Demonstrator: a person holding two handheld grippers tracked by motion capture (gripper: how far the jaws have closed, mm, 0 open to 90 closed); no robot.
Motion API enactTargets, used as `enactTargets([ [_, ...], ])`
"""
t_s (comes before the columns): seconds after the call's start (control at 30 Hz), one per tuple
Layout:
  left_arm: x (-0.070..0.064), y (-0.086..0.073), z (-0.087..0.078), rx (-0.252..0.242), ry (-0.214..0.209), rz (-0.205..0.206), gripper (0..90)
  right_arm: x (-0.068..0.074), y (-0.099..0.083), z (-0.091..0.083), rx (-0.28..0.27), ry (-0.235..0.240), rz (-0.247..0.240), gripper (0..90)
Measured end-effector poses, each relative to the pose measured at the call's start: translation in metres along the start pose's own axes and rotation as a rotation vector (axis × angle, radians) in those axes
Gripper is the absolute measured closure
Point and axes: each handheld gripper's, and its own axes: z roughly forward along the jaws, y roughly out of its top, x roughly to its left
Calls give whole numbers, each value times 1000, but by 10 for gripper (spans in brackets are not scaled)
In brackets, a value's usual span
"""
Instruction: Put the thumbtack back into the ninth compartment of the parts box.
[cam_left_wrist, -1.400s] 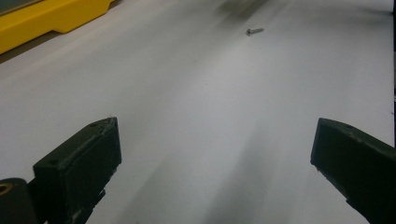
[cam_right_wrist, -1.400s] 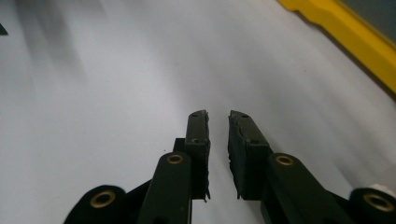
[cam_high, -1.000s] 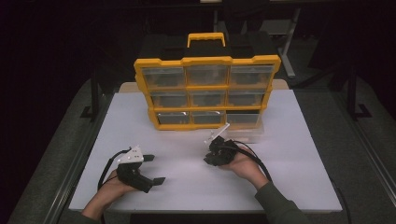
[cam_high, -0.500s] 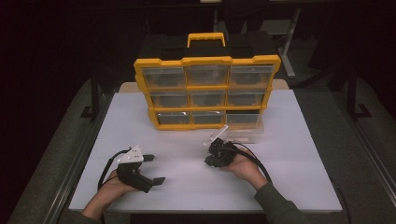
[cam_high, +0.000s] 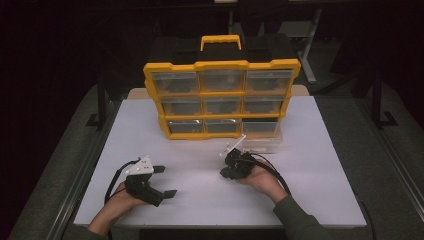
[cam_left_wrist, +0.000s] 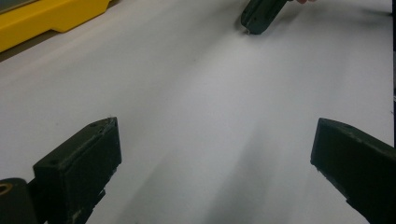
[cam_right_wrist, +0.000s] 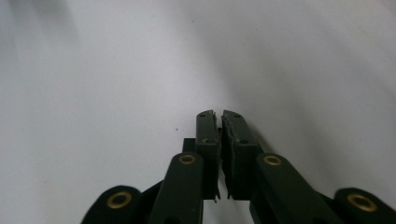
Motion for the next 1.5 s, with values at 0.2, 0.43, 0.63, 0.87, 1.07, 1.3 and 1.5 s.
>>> enactTargets([
  [0.2, 0, 0, 0, 0, 0, 1, 16, 0, 0, 0, -1, 2, 8, 862],
  [0.43, 1, 0, 0, 2, 3, -2, 16, -3, 3, -10, -21, -6, 12, 861],
  [0.63, 1, 0, 1, 0, 3, -8, 16, -7, 6, -22, -54, 0, 23, 861],
  [0.87, 1, 0, 1, 0, 6, -16, 15, -12, 10, -40, -77, -8, 41, 861],
  [1.07, 1, 0, 1, 1, 6, -13, 15, -17, 12, -56, -92, -18, 60, 860],
  [1.3, 0, 0, 1, 1, 7, -10, 16, -26, 16, -81, -144, -43, 81, 860],
  [1.5, 0, -1, 0, -1, 6, -15, 16, -35, 21, -101, -178, -74, 85, 860],
])
